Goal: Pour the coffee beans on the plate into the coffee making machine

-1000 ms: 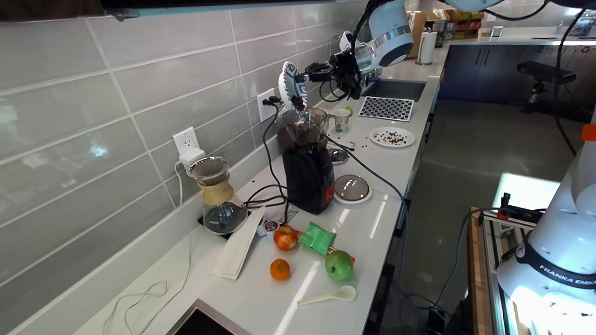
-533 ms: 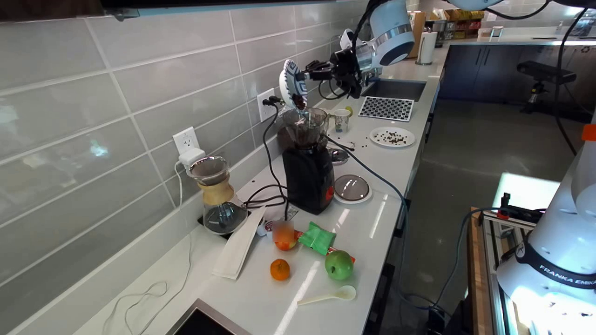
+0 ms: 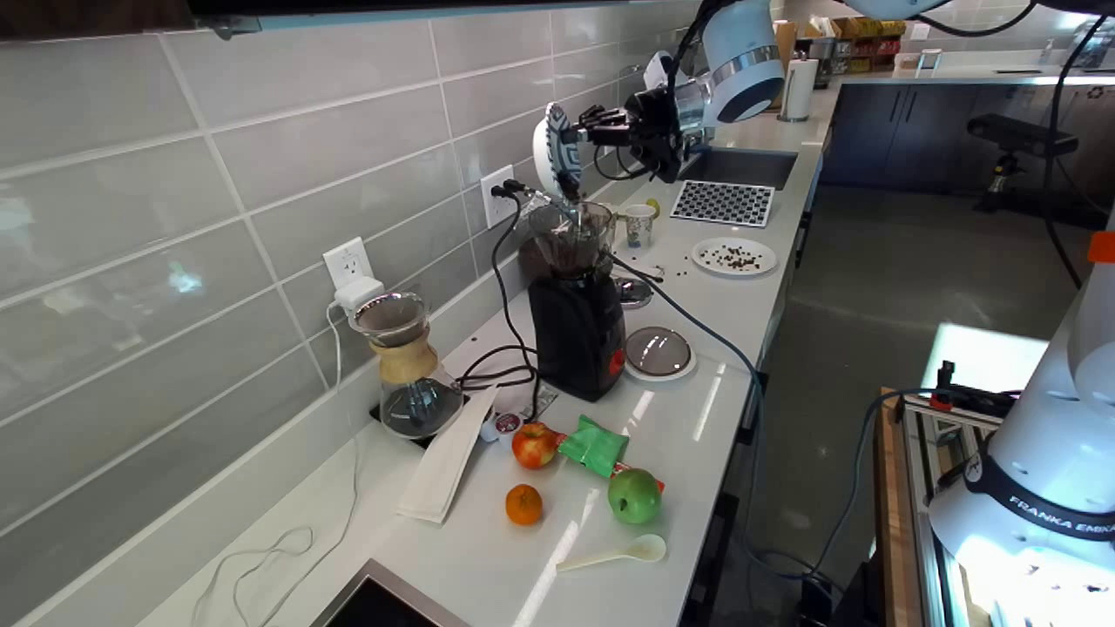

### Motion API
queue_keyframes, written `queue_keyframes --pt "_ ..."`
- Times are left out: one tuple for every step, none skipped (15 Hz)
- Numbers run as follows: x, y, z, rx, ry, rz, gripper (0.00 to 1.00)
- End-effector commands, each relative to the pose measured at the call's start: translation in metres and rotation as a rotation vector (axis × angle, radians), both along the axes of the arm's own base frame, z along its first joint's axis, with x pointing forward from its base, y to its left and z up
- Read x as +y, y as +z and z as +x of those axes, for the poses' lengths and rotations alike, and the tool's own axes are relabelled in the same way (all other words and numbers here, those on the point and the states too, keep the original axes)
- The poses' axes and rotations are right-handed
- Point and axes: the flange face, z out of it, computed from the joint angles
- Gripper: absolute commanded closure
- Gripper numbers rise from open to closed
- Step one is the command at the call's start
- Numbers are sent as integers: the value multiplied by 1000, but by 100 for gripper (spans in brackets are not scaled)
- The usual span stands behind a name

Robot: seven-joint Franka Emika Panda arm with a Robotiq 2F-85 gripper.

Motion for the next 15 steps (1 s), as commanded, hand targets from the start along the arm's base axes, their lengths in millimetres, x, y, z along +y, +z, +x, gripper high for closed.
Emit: queue_keyframes --pt "-6 -1 -9 -67 -10 15 99" --pt "-8 -1 -9 -74 -14 16 99" --pt "-8 -1 -9 -79 -14 18 99" --pt "-9 -1 -8 -87 -11 20 99" --pt "-8 -2 -7 -93 -9 22 99" --pt "-7 -3 -6 -97 -5 24 99" --pt "-6 -3 -5 -101 0 25 99" --pt "-5 -4 -4 -104 4 27 99" --pt "-5 -5 -4 -107 6 28 99" --pt "-5 -5 -3 -111 6 28 99" --pt "-5 -6 -3 -115 7 29 99" --pt "-6 -6 -3 -123 7 27 99" --pt "-5 -6 -3 -133 8 24 99" --pt "-5 -7 -2 -142 13 25 99" --pt "-4 -7 -2 -149 17 22 99"
